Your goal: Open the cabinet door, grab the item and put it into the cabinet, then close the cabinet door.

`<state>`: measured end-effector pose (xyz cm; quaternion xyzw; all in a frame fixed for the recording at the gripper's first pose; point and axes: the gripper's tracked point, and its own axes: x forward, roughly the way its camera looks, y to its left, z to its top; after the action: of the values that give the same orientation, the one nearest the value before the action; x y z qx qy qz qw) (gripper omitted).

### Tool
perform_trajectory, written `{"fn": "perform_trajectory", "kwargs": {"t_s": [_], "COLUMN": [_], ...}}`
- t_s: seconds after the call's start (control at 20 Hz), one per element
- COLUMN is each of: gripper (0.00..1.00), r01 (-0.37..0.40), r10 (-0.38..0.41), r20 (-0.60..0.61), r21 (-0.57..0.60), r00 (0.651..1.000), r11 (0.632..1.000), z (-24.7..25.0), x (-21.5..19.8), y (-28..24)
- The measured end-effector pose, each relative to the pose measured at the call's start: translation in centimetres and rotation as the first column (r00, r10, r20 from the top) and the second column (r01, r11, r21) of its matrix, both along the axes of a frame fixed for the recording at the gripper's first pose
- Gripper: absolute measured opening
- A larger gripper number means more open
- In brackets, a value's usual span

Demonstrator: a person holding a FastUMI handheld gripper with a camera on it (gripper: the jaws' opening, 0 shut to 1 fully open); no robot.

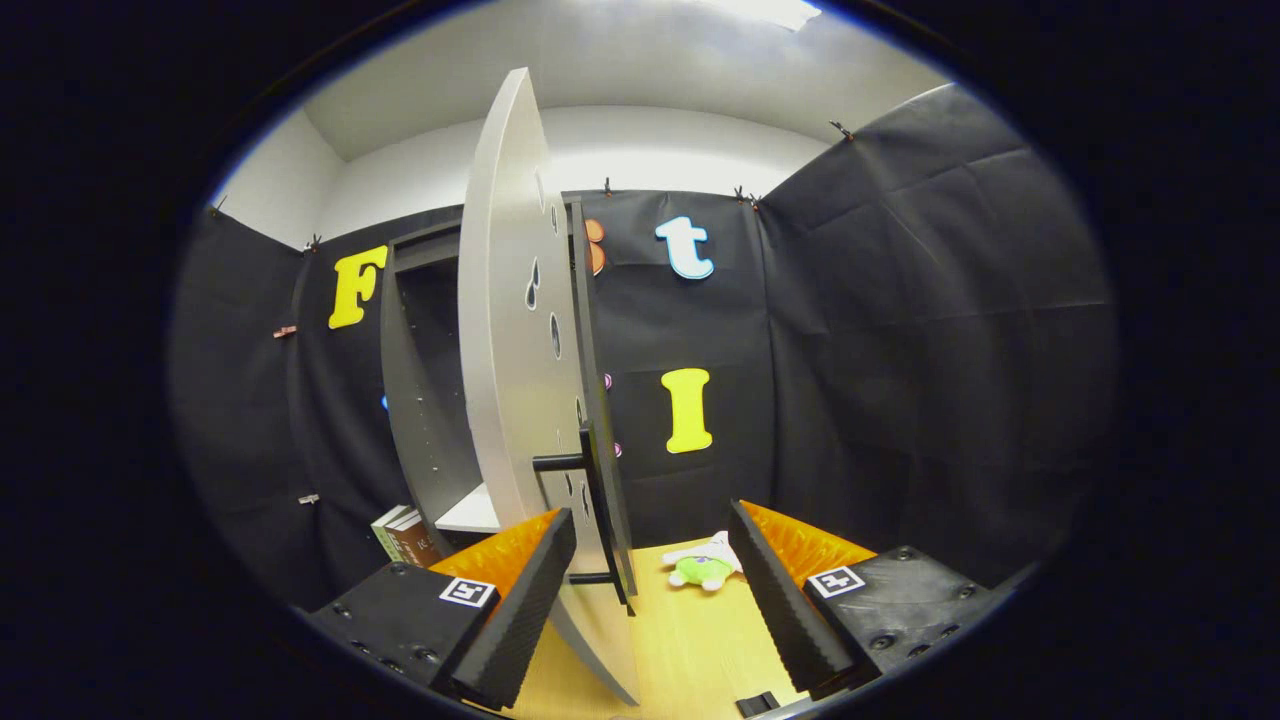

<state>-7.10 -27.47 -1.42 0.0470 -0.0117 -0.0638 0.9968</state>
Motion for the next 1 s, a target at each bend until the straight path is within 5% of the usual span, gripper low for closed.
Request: {"fn": "perform_trajectory", "kwargs": {"t_s": [0.6, 1.0], "gripper": [0.97, 0.97], "r01": [-0.013, 0.011], "r10": [0.013, -0.011], "r20": [0.018, 0.016], "r21": [-0.015, -0.014], "r00": [1.000, 1.000], "r11": [1.000, 1.000], "z": [0.6, -0.1], "x": [0.0, 2.2], "y": [3.5, 11.9]}}
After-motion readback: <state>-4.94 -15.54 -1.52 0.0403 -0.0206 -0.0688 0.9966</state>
